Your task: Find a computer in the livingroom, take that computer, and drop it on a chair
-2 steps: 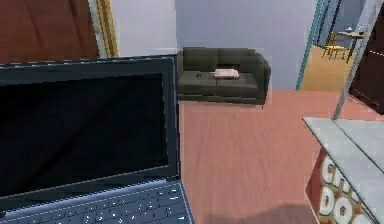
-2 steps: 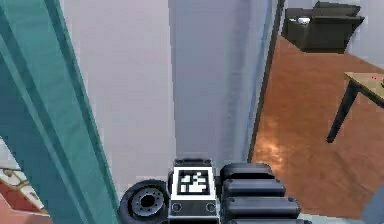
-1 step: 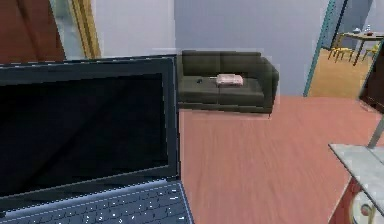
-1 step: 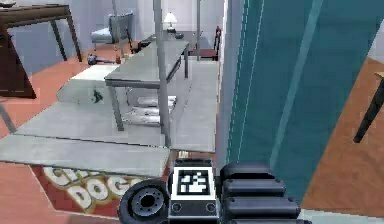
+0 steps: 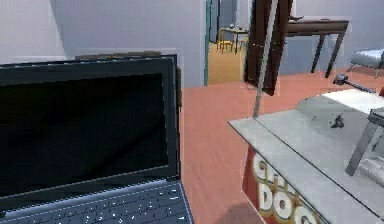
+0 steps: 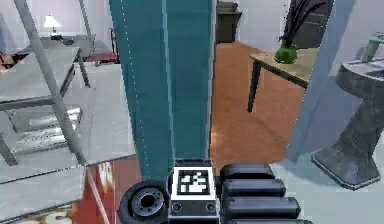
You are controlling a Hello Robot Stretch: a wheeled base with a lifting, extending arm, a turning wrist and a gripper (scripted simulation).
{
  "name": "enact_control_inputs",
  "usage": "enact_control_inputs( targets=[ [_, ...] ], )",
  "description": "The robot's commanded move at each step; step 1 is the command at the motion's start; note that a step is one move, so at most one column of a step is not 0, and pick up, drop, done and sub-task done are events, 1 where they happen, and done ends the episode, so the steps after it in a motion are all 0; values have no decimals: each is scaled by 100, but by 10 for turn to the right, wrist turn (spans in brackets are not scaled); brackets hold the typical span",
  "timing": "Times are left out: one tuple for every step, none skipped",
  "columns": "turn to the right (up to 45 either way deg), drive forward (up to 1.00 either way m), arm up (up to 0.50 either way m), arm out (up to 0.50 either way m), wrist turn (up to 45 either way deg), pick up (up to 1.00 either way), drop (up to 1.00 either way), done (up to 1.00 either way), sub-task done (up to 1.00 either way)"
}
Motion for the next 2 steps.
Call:
enact_control_inputs(
  targets=[
    [0,100,0,0,0,0,0,0,0],
    [0,20,0,0,0,0,0,0,0]
  ],
)
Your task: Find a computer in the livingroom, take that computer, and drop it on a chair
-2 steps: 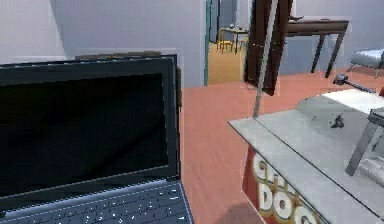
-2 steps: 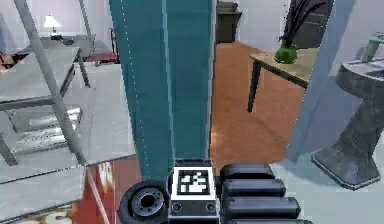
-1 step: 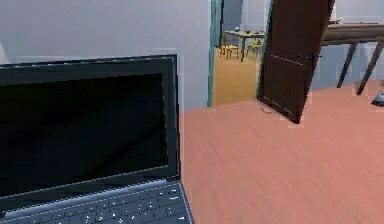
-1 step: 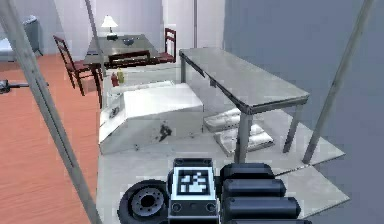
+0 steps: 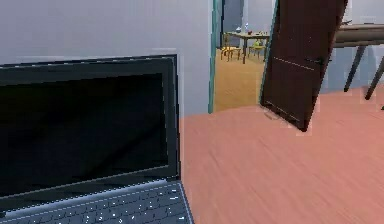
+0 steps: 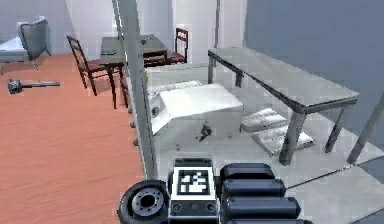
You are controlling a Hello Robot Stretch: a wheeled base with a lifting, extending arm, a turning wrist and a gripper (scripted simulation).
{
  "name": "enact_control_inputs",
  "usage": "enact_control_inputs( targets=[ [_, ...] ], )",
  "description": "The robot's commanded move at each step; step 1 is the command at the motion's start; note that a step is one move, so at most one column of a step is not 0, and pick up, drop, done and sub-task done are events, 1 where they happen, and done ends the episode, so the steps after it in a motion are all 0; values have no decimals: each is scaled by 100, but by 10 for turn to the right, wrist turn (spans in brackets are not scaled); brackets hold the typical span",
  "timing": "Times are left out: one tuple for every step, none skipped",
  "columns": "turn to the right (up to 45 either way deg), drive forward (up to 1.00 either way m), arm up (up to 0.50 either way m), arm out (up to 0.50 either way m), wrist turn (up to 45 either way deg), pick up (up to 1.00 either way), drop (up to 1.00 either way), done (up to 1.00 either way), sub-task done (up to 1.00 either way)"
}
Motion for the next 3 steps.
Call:
enact_control_inputs(
  targets=[
    [240,0,0,0,0,0,0,0,0],
    [0,15,0,0,0,0,0,0,0],
    [420,0,0,0,0,0,0,0,0]
  ],
)
